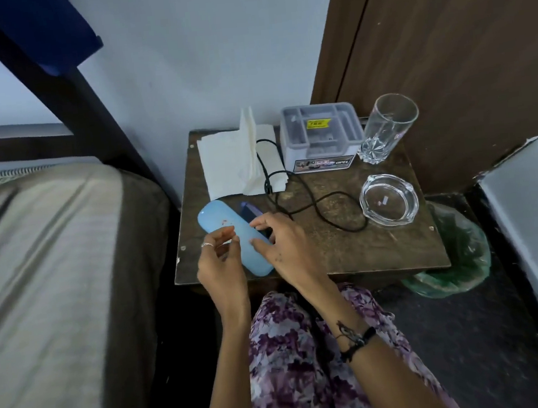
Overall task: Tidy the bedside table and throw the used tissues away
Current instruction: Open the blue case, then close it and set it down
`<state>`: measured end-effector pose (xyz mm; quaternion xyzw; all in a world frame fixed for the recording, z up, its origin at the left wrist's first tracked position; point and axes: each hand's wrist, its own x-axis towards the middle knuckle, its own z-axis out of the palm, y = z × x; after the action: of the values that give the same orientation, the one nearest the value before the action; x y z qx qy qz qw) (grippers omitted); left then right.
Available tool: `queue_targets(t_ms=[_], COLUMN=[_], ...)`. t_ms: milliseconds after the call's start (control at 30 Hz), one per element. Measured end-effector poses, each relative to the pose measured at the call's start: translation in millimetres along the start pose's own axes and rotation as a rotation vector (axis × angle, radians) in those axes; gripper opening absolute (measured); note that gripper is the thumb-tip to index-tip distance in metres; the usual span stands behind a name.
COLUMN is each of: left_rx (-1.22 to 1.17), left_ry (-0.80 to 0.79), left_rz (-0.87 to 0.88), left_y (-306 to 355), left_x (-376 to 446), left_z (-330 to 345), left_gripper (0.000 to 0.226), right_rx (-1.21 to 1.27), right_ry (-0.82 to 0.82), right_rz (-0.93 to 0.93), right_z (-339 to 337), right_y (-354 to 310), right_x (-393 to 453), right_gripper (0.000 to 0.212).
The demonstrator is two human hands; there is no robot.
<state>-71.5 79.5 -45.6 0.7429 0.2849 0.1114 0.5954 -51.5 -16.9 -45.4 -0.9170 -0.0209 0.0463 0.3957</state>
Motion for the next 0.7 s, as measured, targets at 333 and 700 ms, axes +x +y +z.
queue_targets(t_ms=[333, 700], left_rx=[-0.274, -0.698], left_ry=[0.056, -0.457], left_rz=[-0.175, -0.370], left_y=[-20.3, -2.0], left_x=[8.6, 7.3], left_z=[-6.8, -7.1], left_gripper=[0.012, 0.023], right_rx=[-0.493, -0.183], right_ry=[0.074, -0.014], right_rz=[-0.154, -0.129], right_z=[25.0, -41.0], right_y=[-6.8, -13.3], right_x=[5.1, -5.6], right_gripper=[0.064, 0.061])
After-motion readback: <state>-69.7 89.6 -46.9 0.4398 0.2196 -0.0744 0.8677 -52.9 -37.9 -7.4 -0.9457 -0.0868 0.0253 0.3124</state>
